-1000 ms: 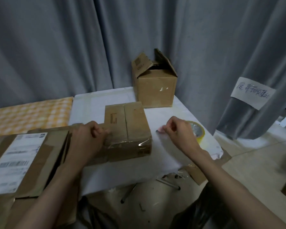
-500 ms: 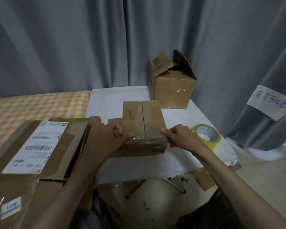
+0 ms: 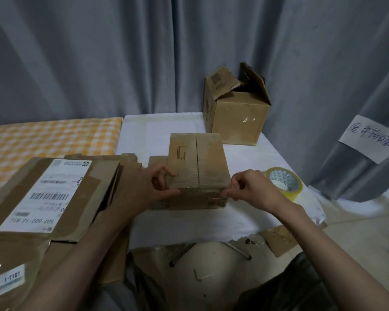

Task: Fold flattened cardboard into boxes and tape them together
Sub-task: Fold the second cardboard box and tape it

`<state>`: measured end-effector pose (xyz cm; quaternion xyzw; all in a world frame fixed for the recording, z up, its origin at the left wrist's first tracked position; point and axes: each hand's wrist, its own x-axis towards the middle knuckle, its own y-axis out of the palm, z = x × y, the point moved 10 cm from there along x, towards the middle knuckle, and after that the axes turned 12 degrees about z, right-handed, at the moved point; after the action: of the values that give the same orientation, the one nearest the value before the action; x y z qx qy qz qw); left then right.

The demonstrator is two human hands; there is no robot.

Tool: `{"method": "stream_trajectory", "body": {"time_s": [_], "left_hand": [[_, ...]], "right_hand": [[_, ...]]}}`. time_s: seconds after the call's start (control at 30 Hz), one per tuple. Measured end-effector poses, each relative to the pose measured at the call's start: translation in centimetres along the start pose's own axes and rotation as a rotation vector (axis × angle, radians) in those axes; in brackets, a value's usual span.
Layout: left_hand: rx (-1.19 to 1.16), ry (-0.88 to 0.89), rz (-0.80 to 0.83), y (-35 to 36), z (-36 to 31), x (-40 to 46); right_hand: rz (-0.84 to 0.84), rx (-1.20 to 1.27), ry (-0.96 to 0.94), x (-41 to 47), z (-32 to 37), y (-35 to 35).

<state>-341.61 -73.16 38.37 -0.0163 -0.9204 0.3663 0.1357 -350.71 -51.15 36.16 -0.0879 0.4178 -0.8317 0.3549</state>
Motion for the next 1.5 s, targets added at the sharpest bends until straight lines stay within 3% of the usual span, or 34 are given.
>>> {"method": "stream_trajectory", "body": {"time_s": [0.27,0.37,0.57,0.97,1.1,1.3,1.5], "left_hand": [[0.070,0.059,-0.002,0.3,0.4,0.1],[0.058,0.034,0.020,0.6,0.3,-0.2],[-0.002,0.016,0.214,0.6,1.2,-0.1],[0.133,0.150,0.040,0.5,0.7,0.9],[0.425,0.214,-0.015,0.7,-1.4,1.8],[0.521,0.216,0.354,7.0,-3.4,5.1],[0.659,0.240,0.435,8.8,-2.6,4.5]], "right_hand": [[-0.227,-0.031,-0.145,-1.1,0.7,-0.8],[-0.171,-0.035,-0.231,-1.1,1.7,-0.4],[-0.029,0.020,-0.301,-1.7,1.4,-1.0],[-0.216,0.164,-0.325,-1.6,0.8,-0.8],[-0.240,0.182,-0.342,-1.8,0.8,-0.7],[-0.232,0.215,-0.343,-1.8,0.1,-0.8],[-0.203,0.275,-0.341,-1.4,-0.6,-0.3]]}}
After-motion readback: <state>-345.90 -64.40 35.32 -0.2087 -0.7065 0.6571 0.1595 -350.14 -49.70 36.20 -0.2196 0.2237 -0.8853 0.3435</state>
